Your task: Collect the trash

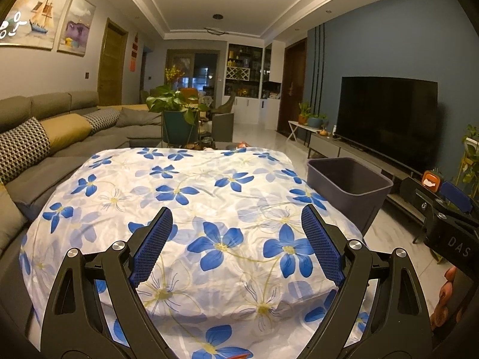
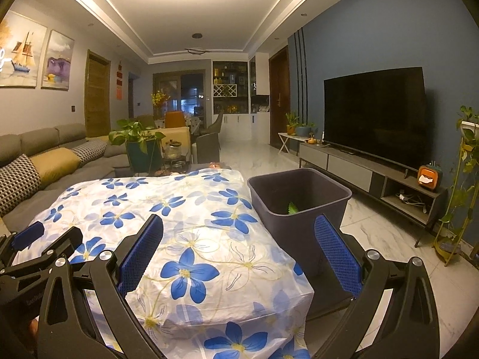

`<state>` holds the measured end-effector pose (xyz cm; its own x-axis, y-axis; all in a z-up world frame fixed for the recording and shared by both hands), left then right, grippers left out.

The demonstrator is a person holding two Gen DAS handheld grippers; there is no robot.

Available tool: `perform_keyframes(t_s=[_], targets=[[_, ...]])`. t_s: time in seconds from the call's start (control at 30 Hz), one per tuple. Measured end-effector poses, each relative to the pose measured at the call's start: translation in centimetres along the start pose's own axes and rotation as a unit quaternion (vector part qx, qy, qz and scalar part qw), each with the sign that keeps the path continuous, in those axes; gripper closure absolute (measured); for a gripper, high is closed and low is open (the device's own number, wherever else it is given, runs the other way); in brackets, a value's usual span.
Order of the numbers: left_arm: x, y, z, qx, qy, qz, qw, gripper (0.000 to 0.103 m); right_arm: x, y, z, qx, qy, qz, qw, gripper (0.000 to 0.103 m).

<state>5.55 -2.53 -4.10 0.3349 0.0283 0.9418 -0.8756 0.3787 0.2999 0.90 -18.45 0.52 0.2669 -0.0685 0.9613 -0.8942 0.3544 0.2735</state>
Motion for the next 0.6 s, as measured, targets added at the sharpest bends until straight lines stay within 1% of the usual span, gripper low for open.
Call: perform_keyframes(t_s=[0.6], targets=[[0.23, 0.20, 0.35, -0.005, -0.001, 0.002, 1.0000, 0.017, 0.33, 0.52, 0.41, -0.004, -0.004, 0.008, 1.000, 0.006]])
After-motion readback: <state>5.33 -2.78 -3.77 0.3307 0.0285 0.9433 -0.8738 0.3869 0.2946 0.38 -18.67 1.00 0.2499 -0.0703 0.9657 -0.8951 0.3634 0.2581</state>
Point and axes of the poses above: each gripper's, at about its wrist camera, not at the fingertips, and y roughly against the way its jaws point, z to its right, x to its top, the point moved 6 cm from there along -y, roughly the way its jaws point, and after that the axes turned 13 degrees about -x, right-handed, at the moved point
